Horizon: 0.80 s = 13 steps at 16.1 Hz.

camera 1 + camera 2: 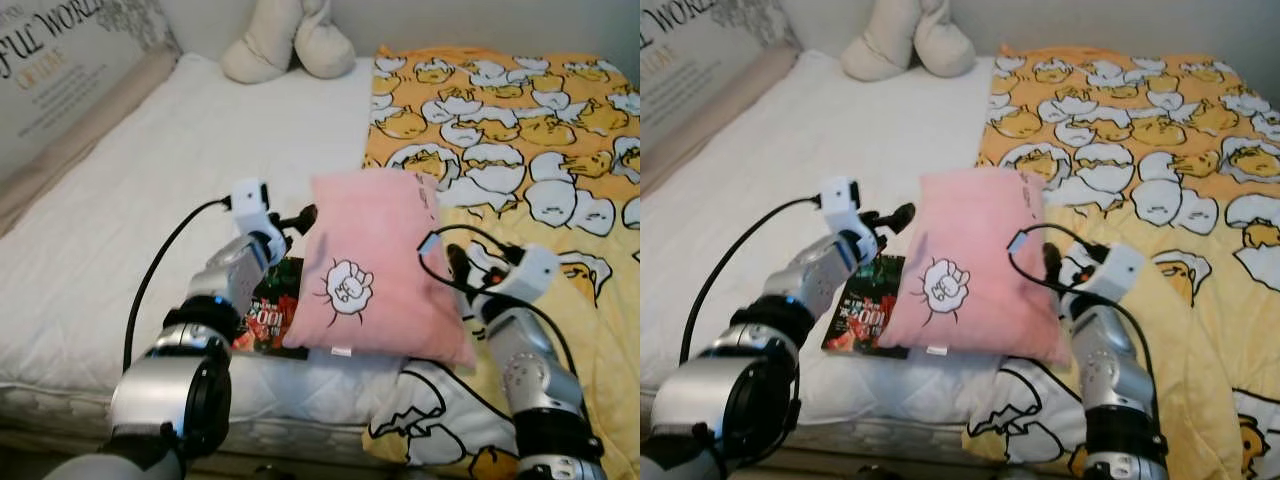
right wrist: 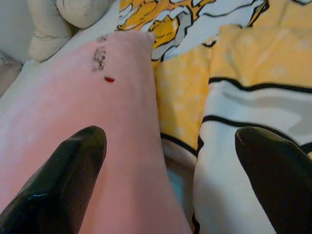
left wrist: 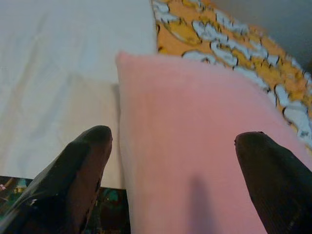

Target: Clean up the room

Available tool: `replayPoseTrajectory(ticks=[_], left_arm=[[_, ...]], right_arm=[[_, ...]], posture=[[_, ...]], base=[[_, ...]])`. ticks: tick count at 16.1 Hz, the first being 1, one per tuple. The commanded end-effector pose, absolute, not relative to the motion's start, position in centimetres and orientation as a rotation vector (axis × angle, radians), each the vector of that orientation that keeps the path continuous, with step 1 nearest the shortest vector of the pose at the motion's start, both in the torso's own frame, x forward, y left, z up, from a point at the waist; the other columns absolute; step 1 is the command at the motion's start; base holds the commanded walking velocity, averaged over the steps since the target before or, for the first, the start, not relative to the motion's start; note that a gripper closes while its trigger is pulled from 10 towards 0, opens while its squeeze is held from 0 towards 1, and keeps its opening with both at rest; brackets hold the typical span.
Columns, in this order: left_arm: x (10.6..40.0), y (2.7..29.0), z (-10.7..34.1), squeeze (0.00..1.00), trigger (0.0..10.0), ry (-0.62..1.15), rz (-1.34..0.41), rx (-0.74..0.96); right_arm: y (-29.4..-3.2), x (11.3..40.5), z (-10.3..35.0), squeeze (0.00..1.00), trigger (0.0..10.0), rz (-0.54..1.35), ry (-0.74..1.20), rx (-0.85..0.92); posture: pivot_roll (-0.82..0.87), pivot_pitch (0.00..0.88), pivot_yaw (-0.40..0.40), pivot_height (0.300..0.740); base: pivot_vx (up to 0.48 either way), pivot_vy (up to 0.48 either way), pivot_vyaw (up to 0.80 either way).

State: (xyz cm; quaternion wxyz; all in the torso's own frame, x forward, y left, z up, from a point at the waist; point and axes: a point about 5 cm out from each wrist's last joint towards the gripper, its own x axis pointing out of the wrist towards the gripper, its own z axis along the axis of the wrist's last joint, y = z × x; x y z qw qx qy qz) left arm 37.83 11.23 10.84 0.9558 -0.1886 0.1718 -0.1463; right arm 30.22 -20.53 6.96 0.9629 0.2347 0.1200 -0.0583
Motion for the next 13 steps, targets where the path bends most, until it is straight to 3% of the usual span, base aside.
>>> replayPoseTrajectory(ticks=[1, 4, 7, 13], left_arm=[[37.6, 11.0, 10.0, 0.0, 10.0, 0.396, -0.301, -0.35], [36.1, 9.6, 7.6, 0.0, 10.0, 0.535, -0.341, -0.351], [34.4, 8.7, 5.3, 0.0, 10.0, 0.677, -0.345, -0.358], [34.7, 7.4, 6.6, 0.0, 10.0, 0.588, -0.416, -0.423]], right_arm=[[-20.1, 30.5, 6.9, 0.0, 10.0, -0.109, 0.246, 0.478], [-19.1, 30.3, 6.8, 0.0, 10.0, -0.08, 0.253, 0.492], [-18.3, 30.1, 7.1, 0.0, 10.0, -0.042, 0.255, 0.446], [-16.8, 30.6, 11.3, 0.0, 10.0, 0.06, 0.097, 0.346]], posture=[[-0.23, 0.098, 0.093, 0.74], [-0.23, 0.189, 0.1, 0.74], [-0.23, 0.213, 0.107, 0.74], [-0.19, 0.197, 0.079, 0.74]], base=[[0.0, 0.0, 0.0], [0.0, 0.0, 0.0], [0.0, 0.0, 0.0], [0.0, 0.0, 0.0]])
